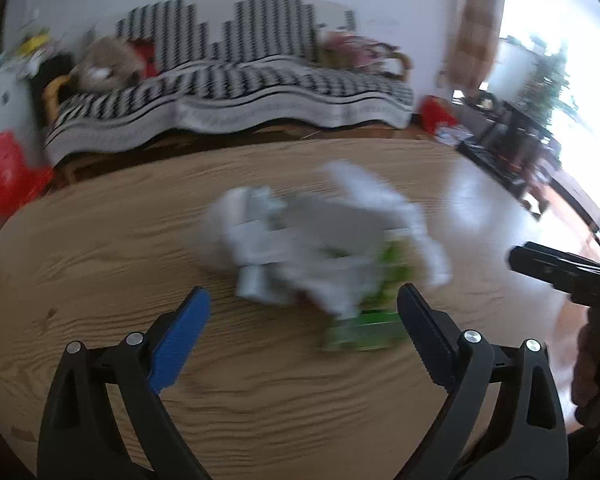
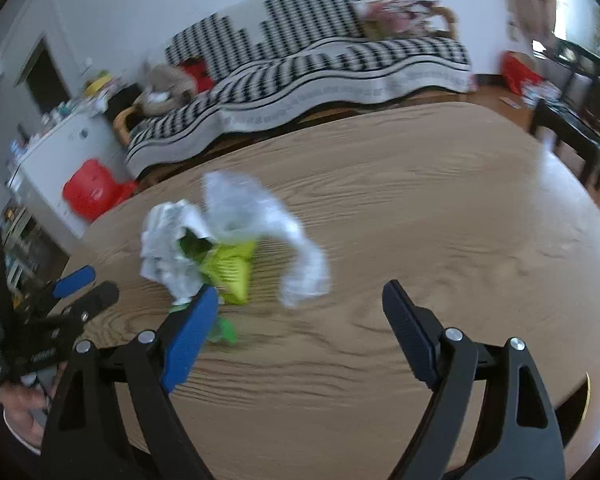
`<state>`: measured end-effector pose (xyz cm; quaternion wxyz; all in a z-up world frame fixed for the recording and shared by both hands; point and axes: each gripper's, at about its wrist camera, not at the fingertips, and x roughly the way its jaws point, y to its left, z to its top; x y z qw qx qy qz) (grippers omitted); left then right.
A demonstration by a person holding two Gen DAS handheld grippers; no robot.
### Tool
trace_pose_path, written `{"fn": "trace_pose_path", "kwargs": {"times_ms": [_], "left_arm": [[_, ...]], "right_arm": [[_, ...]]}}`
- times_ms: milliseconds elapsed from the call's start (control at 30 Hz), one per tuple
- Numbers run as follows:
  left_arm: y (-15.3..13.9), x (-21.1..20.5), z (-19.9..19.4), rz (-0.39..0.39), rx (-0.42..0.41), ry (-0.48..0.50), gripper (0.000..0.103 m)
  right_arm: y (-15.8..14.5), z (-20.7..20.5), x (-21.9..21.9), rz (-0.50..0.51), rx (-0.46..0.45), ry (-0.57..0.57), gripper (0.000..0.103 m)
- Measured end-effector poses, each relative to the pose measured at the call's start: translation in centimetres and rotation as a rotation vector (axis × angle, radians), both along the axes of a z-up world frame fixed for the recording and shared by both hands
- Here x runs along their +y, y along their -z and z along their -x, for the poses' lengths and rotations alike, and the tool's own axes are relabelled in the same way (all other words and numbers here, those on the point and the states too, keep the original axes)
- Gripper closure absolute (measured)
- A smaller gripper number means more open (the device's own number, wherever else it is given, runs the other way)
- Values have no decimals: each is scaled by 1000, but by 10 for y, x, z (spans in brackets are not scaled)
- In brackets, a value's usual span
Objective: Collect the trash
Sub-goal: 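Grasp the clear plastic bag with the right tool while the left tool grasps a green box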
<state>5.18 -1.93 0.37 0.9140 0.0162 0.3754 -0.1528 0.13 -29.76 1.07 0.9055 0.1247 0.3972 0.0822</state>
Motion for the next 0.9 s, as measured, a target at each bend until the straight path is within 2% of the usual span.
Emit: {"fn": "trace_pose_path", "kwargs": {"times_ms": [133,333,433,600,667,700,767,800,833,900], "left_arm": [[24,30,-19,-18,38,-14,11],[52,38,-51,9,93,-8,11],[63,37,-66,-14,86,-7,12],[71,39,-78,16,83,8,34],[72,36,-79,26,90,29,49],[72,35,-80,30,92,36,53],[71,31,-80,39,100,54,71],[70,29,-80,43,102,64,74],[68,28,-79,43,98,67,80],[62,29,-77,45,87,58,85]], "right_arm": [[7,-23,27,36,10,-28,22],[39,-63,29,81,56,0,30],[54,-81,29,77,82,-3,32],[66,-103,35,65,82,-35,38],[69,-110,39,69,79,-51,39],[71,-113,41,79,80,-55,44],[74,-119,44,65,83,-70,70],[76,-120,45,56,89,-77,85],[75,-120,48,59,88,-78,88],[72,-118,50,72,70,-79,94]]}}
